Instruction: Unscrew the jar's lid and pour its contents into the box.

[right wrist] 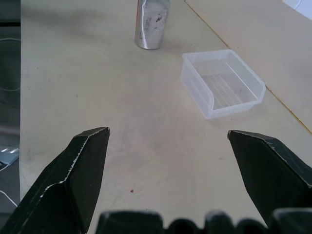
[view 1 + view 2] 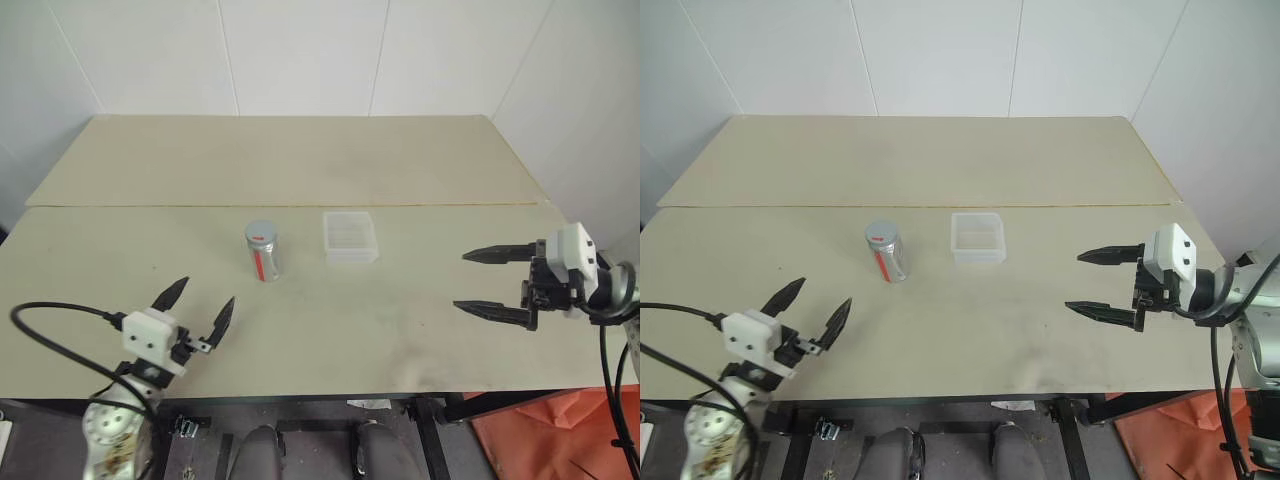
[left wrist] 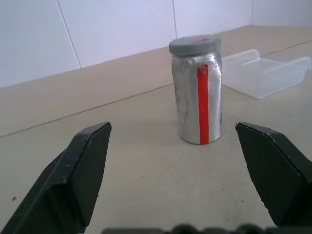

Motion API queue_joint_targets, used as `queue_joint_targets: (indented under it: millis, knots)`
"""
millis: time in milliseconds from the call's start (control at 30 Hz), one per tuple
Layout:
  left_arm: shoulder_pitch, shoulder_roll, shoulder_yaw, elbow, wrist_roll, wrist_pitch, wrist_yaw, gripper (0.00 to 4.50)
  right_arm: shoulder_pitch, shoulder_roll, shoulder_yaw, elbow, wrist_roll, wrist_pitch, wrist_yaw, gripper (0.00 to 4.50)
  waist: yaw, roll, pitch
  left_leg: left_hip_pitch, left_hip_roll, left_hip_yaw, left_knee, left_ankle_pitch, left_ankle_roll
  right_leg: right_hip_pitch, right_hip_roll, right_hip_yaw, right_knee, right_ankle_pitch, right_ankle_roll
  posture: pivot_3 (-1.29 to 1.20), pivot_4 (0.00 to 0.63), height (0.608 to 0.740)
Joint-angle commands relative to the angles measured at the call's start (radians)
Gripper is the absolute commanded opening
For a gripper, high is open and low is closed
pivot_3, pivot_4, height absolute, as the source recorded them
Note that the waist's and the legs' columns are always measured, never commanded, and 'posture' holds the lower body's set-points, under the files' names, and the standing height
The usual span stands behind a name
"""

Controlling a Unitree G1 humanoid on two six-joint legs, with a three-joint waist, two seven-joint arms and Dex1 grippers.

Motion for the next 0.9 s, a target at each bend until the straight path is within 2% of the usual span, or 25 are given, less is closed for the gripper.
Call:
queue_joint_targets:
  millis: [33, 367, 900]
  knots:
    - [-0.05, -0.014, -0.076, 0.061, 0.066, -0.066, 0.05, 4.45, 0.021, 0.015, -0.009, -0.091, 0.04, 0.019, -0.024, 4.5, -0.001, 0.0, 0.0, 0.0, 0.0, 0.0, 0.0, 0.0, 0.0, 0.0, 0.0, 0.0, 0.0, -0.002, 0.004, 0.0, 0.15, 0.74]
    - [-0.191, -0.056, -0.185, 0.214, 0.151, -0.104, 0.178, 4.45, 0.116, 0.027, -0.043, -0.199, 0.071, 0.05, -0.088, 4.5, -0.001, 0.0, 0.0, 0.0, 0.0, -0.001, 0.0, 0.0, 0.0, 0.0, 0.0, 0.0, 0.0, 0.0, 0.009, 0.0, 0.15, 0.74]
    - [-0.371, -0.079, -0.219, 0.422, 0.19, -0.129, 0.32, 4.45, 0.193, 0.013, -0.098, -0.245, 0.081, 0.051, -0.127, 4.5, 0.0, 0.0, 0.0, 0.0, -0.001, -0.002, 0.0, 0.0, 0.0, 0.001, 0.0, 0.0, 0.0, 0.0, 0.01, 0.0, 0.15, 0.74]
